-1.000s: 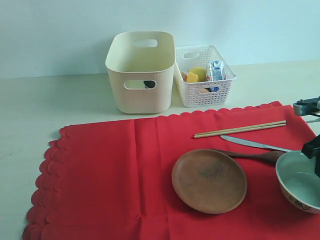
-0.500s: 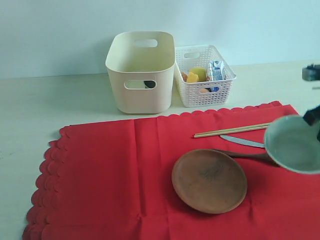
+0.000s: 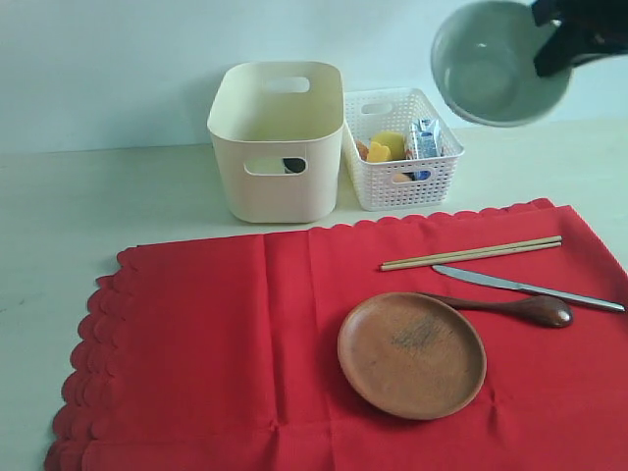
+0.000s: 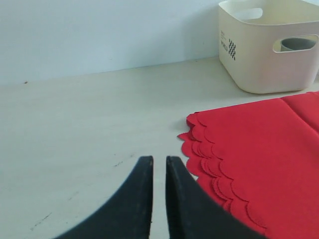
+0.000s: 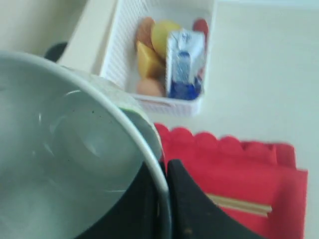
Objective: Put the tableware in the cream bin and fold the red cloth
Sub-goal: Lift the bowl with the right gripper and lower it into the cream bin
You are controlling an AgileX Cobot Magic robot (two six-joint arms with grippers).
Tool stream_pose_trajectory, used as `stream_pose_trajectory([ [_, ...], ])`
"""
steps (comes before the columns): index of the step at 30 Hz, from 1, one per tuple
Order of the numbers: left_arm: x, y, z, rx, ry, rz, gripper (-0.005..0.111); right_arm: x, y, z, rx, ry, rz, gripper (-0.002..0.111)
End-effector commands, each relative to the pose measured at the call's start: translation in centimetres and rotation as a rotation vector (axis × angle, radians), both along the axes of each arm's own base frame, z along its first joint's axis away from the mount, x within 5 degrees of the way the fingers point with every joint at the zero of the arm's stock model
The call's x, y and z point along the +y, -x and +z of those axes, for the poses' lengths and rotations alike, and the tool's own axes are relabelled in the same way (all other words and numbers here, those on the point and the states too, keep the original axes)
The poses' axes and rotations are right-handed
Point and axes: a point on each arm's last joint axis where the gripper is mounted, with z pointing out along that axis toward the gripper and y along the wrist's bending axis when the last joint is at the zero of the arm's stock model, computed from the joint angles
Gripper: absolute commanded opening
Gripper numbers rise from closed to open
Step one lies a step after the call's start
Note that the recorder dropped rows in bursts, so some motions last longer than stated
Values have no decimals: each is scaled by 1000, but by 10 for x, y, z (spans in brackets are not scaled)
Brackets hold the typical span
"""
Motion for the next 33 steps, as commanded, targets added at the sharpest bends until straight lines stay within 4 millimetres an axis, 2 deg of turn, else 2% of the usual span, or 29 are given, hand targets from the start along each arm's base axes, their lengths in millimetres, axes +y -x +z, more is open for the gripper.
stream_pose_trajectory([
  [1,0,0,1,-12,-7,-6,12,46,-37,2,-118,-19,77,0],
  [7,0,0,1,-12,-7,-6,12,99,-90,-16,-210,-38,153,0],
  [9,0,0,1,-12,-7,-6,12,111,-106,-19,-256,-47,163,0],
  [13,0,0,1,-12,-7,-6,12,132,-132,-39,-305,-59,183,0],
  [20,0,0,1,-12,-7,-6,12,145,-163,-85,-359,-112,181,0],
  [25,0,0,1,-12,-7,-6,12,152,-173,-108,-426,-156,222,0],
  [29,0,0,1,-12,-7,-6,12,153,-177,-123,-441,-122,244,1],
  [31,0,0,1,-12,-7,-6,12,153,-176,-124,-440,-113,261,11],
  [33,0,0,1,-12,-7,-6,12,153,-175,-124,-433,-114,266,35],
])
